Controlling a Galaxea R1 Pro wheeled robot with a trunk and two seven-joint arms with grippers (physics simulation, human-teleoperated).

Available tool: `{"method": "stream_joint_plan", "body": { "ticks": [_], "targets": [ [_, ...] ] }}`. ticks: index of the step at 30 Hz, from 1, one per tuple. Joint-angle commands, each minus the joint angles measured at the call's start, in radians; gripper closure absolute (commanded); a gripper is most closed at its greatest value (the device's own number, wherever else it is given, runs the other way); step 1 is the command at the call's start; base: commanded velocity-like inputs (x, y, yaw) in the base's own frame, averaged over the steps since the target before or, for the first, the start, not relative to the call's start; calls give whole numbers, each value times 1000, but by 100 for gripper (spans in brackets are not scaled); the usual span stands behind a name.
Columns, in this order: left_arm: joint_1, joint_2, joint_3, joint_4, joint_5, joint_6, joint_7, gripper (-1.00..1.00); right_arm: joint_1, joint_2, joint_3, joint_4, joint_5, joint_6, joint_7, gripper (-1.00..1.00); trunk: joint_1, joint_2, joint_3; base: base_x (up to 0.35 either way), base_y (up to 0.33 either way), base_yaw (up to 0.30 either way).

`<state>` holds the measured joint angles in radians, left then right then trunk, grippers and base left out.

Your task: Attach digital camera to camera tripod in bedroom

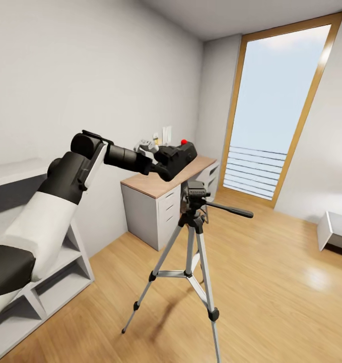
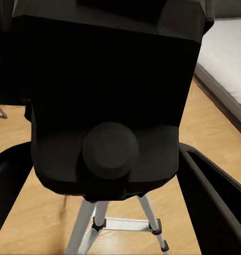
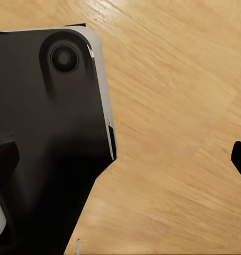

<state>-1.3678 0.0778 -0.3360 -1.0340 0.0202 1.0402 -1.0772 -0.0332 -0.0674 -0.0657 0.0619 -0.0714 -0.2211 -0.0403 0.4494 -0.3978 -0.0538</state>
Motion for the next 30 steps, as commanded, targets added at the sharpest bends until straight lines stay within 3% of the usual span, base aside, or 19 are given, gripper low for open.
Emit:
{"method": "stream_joint_plan", "body": {
  "ticks": [1,3,10,17,21,26,30],
  "targets": [
    [-1,1,-2,-4,1,7,-2,100,-2,0,-6,3,-5,-12,2,-100,1,-2,-2,0,0,0],
    [4,3,-7,-31,1,7,-4,100,-2,0,-6,-1,-5,-47,2,-100,1,-2,-2,0,0,0],
    [6,0,-24,-44,1,7,-4,100,-2,0,-6,-2,-4,-59,2,-100,1,-2,-2,0,0,0],
    [0,-10,-78,-48,1,7,-4,100,-2,0,-5,-2,-4,-60,3,-100,1,-2,-2,0,0,0],
    [-5,-20,-88,-38,1,7,-4,100,-2,0,-5,-2,-4,-60,3,-100,1,-2,-2,0,0,0],
    [-46,-31,-91,-6,2,7,-4,100,-2,0,-6,-2,-4,-60,3,-100,1,-2,-2,0,0,0],
    [-144,-33,-89,118,3,7,-5,100,-2,0,-6,-2,-4,-60,3,-100,1,-2,-2,0,0,0]
  ]
}}
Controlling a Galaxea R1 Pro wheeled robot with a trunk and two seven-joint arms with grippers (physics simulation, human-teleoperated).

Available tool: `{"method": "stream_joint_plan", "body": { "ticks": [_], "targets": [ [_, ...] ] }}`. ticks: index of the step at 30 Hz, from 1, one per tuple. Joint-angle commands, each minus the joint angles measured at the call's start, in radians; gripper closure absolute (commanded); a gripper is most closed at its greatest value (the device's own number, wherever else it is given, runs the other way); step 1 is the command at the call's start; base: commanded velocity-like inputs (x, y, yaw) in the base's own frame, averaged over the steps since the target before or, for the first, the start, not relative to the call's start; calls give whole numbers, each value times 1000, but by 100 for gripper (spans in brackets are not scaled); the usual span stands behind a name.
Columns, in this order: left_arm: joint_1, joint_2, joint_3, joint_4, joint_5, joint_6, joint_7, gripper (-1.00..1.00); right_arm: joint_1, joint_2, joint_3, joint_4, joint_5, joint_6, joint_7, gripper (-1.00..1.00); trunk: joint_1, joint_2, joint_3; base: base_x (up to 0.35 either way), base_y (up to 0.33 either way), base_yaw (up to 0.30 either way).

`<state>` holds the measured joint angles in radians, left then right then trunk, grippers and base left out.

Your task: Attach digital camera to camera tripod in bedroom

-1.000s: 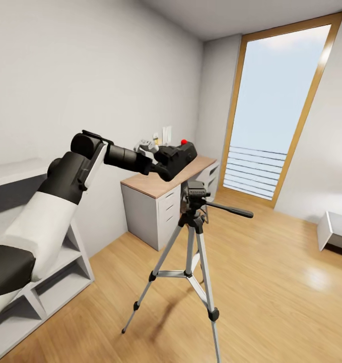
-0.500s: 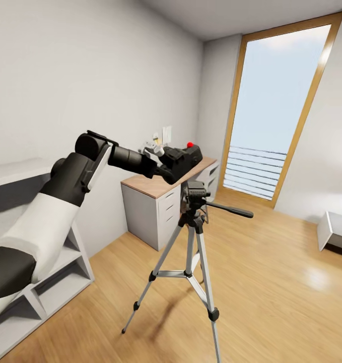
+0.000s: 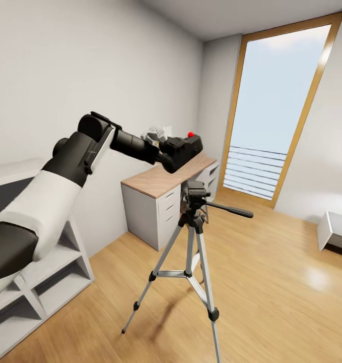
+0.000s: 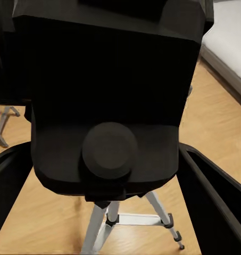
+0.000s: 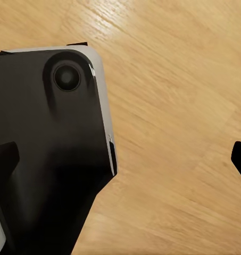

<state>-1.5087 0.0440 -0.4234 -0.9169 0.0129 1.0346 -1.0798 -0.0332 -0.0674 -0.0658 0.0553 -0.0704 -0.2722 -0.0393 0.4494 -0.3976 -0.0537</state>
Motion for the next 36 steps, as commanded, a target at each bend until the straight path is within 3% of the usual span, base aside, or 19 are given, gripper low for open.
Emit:
{"method": "stream_joint_plan", "body": {
  "ticks": [1,6,14,15,21,26,28,33,36],
  "targets": [
    [-20,0,-2,23,10,13,-3,100,-2,0,-6,5,-5,-8,2,-100,1,-2,-2,0,0,0],
    [-125,-22,0,147,10,13,-15,100,-2,0,-6,5,-5,-8,2,-100,1,-2,-2,0,0,0],
    [-172,-37,0,172,10,13,-35,100,-2,0,-6,5,-5,-8,2,-100,1,-2,-2,0,0,0],
    [-176,-43,-2,172,10,13,-102,100,-2,0,-6,5,-5,-8,2,-100,1,-2,-2,0,0,0],
    [-175,-43,-12,170,9,13,-207,100,-2,0,-6,5,-5,-8,2,-100,1,-2,-2,0,0,0],
    [-167,-39,-82,169,9,13,-279,100,-2,0,-6,5,-5,-8,2,-100,1,-2,-2,0,0,0],
    [-164,-26,-145,168,9,13,-347,100,-2,0,-6,5,-5,-8,2,-100,1,-2,-2,0,0,0],
    [-162,-3,-211,168,9,13,-413,100,-2,0,-6,5,-5,-8,2,-100,1,-2,-2,0,0,0],
    [-162,2,-229,168,9,13,-417,100,-2,0,-6,5,-5,-8,2,-100,1,-2,-2,0,0,0]
  ]
}}
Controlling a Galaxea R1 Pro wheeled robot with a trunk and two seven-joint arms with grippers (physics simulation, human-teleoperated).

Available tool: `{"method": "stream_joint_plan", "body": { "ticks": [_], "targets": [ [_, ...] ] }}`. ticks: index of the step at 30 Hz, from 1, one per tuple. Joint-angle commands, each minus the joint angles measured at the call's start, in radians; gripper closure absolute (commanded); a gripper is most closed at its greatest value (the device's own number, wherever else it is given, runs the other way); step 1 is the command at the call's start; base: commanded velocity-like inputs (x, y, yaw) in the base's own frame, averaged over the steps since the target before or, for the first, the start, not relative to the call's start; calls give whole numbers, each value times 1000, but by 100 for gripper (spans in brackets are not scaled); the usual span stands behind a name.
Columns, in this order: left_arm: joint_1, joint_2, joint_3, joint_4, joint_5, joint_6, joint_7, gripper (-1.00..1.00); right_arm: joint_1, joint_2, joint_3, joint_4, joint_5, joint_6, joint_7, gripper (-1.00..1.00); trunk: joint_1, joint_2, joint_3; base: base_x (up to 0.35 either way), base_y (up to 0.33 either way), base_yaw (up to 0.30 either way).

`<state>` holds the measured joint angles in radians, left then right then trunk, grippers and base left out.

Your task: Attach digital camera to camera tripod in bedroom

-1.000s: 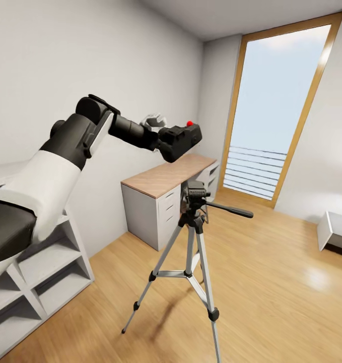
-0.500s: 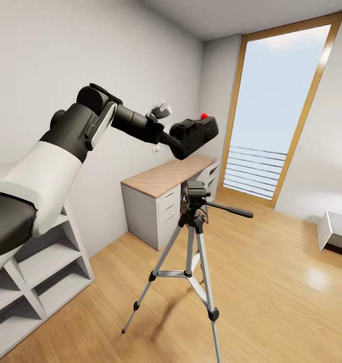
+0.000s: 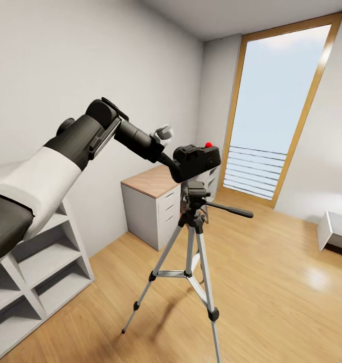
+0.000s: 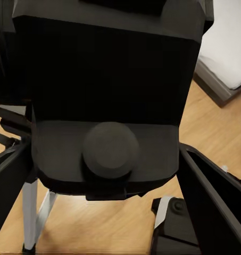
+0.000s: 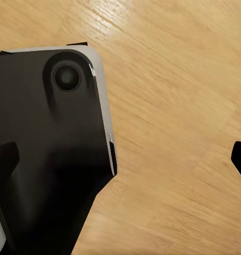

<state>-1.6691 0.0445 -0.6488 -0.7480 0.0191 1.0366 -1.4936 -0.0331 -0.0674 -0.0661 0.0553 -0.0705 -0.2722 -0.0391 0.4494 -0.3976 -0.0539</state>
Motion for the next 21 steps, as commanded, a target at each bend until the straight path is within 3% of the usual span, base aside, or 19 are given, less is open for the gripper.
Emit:
{"method": "stream_joint_plan", "body": {
  "ticks": [1,6,21],
  "targets": [
    [-2,3,-12,-1,2,11,-5,100,-2,0,-6,5,-5,-9,2,-100,1,-2,-2,0,0,0],
    [-1,8,-31,-1,1,11,-6,100,-2,0,-6,5,-5,-9,2,-100,1,-2,-2,0,0,0],
    [-1,57,-27,-40,1,11,-7,100,-2,1,-6,5,-5,-9,2,-100,1,-2,-2,18,1,0]
  ]
}}
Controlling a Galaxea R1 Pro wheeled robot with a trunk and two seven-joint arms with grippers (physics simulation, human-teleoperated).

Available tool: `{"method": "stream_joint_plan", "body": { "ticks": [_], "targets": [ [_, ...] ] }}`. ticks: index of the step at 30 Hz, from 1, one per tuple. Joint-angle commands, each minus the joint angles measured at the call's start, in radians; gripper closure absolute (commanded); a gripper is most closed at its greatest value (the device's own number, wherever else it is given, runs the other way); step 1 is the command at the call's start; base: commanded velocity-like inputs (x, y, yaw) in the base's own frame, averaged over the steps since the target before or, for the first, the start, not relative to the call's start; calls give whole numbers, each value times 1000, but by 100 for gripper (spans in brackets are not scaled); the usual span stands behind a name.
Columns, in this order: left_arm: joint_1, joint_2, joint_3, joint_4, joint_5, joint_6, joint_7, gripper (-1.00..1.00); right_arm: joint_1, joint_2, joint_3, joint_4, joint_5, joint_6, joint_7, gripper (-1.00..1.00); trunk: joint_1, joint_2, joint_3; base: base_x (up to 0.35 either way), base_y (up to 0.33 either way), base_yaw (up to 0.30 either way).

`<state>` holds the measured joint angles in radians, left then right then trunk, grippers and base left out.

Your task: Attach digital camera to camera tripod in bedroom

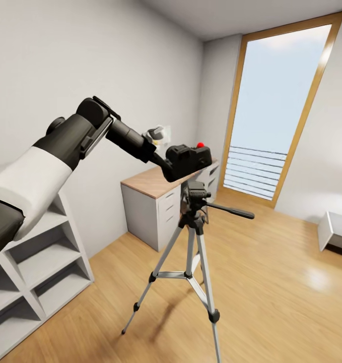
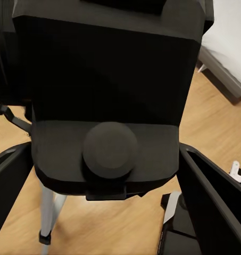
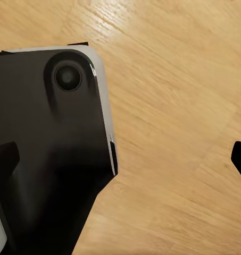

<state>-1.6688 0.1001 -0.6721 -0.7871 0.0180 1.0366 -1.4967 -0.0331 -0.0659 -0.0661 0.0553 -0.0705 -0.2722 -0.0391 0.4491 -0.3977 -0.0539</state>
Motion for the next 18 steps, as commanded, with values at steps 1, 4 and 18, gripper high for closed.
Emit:
{"method": "stream_joint_plan", "body": {
  "ticks": [1,4,18],
  "targets": [
    [-2,2,-3,-1,2,11,-4,100,-2,0,-6,5,-5,-9,2,-100,1,-2,-2,191,31,0],
    [-2,2,-3,-4,2,11,-4,100,-2,0,-6,5,-5,-9,2,-100,1,-2,-2,285,85,-60],
    [-2,9,-4,-82,2,11,-4,100,-2,0,-6,5,-5,-9,2,-100,1,-2,-2,138,49,-260]
  ]
}}
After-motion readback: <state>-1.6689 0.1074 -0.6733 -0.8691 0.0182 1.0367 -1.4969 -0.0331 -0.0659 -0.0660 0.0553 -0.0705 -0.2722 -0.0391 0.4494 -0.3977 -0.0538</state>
